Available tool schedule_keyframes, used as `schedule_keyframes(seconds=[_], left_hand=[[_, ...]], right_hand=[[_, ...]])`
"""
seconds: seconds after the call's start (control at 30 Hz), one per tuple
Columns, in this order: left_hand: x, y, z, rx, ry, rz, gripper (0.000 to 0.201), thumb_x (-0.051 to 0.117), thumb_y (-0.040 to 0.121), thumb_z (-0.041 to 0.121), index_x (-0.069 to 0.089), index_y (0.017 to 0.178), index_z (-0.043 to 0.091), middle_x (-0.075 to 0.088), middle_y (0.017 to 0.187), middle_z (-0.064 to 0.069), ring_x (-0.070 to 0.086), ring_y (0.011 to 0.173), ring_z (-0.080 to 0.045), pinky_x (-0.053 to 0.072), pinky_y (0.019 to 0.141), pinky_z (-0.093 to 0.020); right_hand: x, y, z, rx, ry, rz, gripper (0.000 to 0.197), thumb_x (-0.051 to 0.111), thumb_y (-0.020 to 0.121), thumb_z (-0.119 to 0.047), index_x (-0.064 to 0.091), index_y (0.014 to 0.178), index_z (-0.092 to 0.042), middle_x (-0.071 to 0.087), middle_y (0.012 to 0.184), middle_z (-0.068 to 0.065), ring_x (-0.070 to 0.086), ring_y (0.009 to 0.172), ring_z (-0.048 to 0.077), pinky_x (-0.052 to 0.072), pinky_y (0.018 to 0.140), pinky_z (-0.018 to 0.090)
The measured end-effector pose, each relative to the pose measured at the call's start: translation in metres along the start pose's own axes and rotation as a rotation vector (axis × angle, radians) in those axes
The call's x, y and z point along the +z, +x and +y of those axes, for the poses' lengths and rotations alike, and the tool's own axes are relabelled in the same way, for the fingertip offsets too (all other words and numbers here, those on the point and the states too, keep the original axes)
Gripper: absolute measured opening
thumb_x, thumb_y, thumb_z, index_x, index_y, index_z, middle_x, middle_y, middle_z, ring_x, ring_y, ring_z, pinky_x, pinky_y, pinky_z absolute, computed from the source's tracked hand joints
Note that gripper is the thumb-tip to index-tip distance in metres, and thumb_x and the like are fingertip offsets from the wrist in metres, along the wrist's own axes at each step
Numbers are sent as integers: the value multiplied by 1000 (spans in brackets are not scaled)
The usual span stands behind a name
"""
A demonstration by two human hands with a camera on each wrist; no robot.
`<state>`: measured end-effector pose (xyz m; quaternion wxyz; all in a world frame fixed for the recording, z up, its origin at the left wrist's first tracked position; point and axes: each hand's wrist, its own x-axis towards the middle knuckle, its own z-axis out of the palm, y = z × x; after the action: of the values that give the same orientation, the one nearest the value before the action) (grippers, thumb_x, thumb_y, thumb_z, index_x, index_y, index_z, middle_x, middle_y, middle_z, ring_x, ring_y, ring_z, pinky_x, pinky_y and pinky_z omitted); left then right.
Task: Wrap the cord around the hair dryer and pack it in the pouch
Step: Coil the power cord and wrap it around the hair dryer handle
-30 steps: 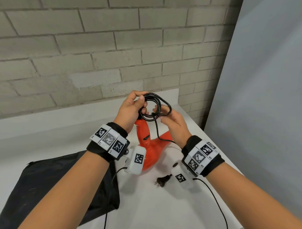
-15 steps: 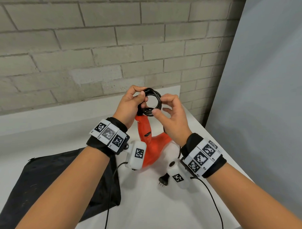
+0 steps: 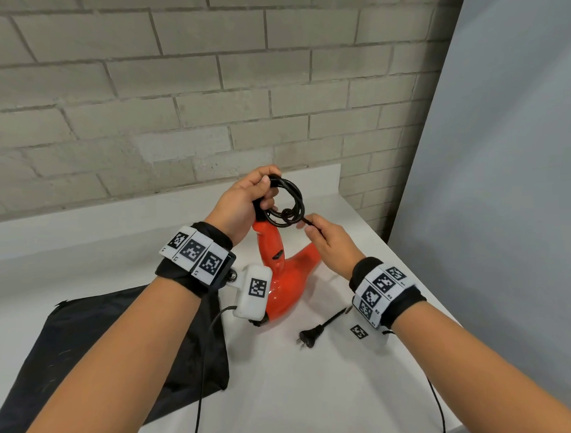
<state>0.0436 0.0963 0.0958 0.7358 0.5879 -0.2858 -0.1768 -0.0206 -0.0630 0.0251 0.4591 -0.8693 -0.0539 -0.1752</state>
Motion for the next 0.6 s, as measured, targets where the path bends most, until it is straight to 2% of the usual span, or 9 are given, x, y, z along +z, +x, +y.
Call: schedule_keyframes(seconds=[0.13,0.23,0.27,0.33,0.37,0.4,0.47,0.5,0.6], left_hand=[[3,-3,0,12,-20,-43,10,40,80,19,50,83,20,40,49,14,34,43,-1,44,60,-17],[2,-4,0,12,-43,-52,11,40,81,17,50,82,19,41,49,15,33,41,-1,47,59,-15],[2,-4,0,13,-38,-57,12,39,83,16,50,83,19,42,49,15,34,41,-1,48,59,-15],[3,-3,-1,14,-24,-67,12,39,84,17,51,84,19,42,50,15,35,43,-1,48,60,-17],[4,-3,-2,14,-18,-68,12,41,83,17,52,85,19,43,51,14,36,44,-1,48,61,-18],[6,-2,-2,19,-12,-70,12,41,83,18,53,86,19,43,52,13,36,44,-2,47,61,-19],[8,-1,-3,24,-13,-70,12,42,83,17,53,87,19,44,53,13,38,46,-2,46,60,-17],[9,-1,-3,22,-19,-64,12,42,84,17,53,88,19,45,53,13,38,46,-2,44,58,-17],[12,-1,-2,5,-25,-57,18,38,92,11,53,88,19,44,53,12,38,45,-2,41,58,-17]], right_hand=[[-5,3,15,89,-72,45,22,39,95,-10,60,93,-7,41,57,-4,35,52,9,35,53,11],[-8,12,18,196,-93,13,24,36,95,-10,61,95,-9,42,59,-4,39,57,13,34,55,16],[-8,14,15,220,-65,-12,25,37,95,-8,61,101,-11,47,65,-3,42,60,12,37,58,17],[-10,16,3,178,38,-68,34,40,91,-1,56,119,-15,59,93,-2,53,79,7,41,67,4],[-10,16,-4,123,86,-104,41,42,89,3,52,124,-15,59,108,-4,54,94,3,38,74,-2],[-11,16,-11,69,127,-136,44,45,87,5,50,126,-15,57,115,-7,51,102,-4,34,79,-5],[-11,15,-21,-1,203,-155,38,52,87,2,54,122,-14,57,110,-11,50,95,-20,32,80,-8],[-10,16,-22,-25,233,-140,33,54,87,-1,57,116,-15,58,106,-11,51,90,-23,33,80,-7],[-9,16,-20,-28,232,-76,20,56,87,-5,61,92,-24,62,91,-15,56,84,-17,39,86,3]])
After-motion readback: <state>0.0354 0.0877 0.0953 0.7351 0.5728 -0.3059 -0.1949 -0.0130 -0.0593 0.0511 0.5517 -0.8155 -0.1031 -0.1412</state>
